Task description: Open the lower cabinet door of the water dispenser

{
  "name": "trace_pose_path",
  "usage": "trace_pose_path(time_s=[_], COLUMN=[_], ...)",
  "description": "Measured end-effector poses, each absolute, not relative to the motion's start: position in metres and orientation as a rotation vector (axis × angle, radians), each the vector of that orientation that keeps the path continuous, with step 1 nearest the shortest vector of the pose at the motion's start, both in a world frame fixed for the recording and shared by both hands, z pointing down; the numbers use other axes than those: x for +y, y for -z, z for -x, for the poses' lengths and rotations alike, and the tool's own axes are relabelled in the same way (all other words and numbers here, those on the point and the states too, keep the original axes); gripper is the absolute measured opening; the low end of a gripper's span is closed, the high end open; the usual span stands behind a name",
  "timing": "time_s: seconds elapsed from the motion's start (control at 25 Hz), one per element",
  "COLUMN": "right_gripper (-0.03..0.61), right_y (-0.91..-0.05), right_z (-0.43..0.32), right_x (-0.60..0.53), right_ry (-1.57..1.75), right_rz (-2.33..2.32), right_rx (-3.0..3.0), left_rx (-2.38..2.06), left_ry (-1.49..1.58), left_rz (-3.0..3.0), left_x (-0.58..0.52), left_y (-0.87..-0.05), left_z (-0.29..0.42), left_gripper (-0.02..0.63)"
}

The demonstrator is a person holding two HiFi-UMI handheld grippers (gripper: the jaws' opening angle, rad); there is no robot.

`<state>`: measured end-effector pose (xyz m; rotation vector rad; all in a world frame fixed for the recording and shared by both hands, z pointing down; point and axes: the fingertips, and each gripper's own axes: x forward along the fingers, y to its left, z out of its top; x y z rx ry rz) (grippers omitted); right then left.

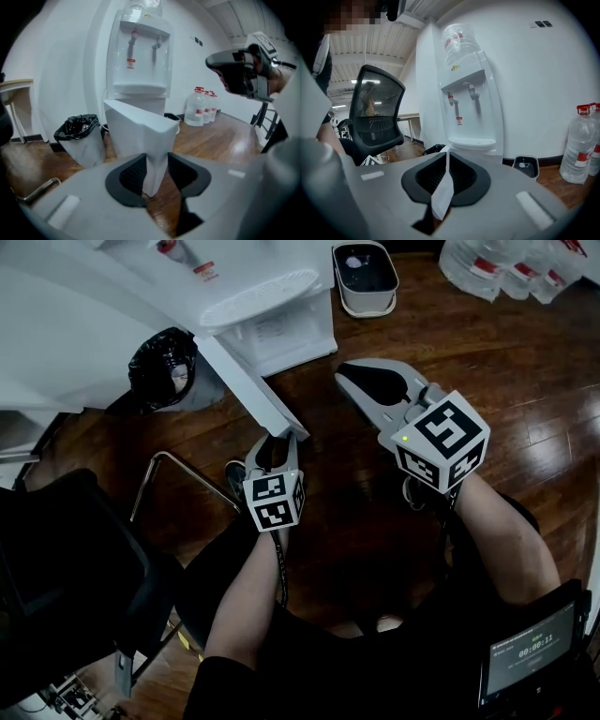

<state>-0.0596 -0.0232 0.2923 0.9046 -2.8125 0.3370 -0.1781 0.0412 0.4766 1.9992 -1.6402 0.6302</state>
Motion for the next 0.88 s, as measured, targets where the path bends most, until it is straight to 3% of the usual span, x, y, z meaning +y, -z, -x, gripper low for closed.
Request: trace_pose_path(time_s=[0.32, 0.56, 0.88], right_gripper=[0.023, 0.021, 0.021], right_y=[-0.281, -0.265, -0.304], right_z=[0.045, 0.036, 0.008], right_x=[-0.054, -0.066, -0.079], right_ry=[-0.383, -0.389, -0.418], right_rz=[-0.940, -0.956, -0.942], right_rx=[-2.835, -2.875, -2.764], left_rx=[-1.635, -1.634, -1.635], left_ry=[-0.876, -0.869, -0.780], left_rz=[-2.115, -2.064, -2.097], left_x=[0.028, 0.015, -0.035], left_y=[-0.537, -0.567, -0.566], left_z=[0.165, 0.154, 0.111], left_gripper=[0.172, 0.175, 0.143])
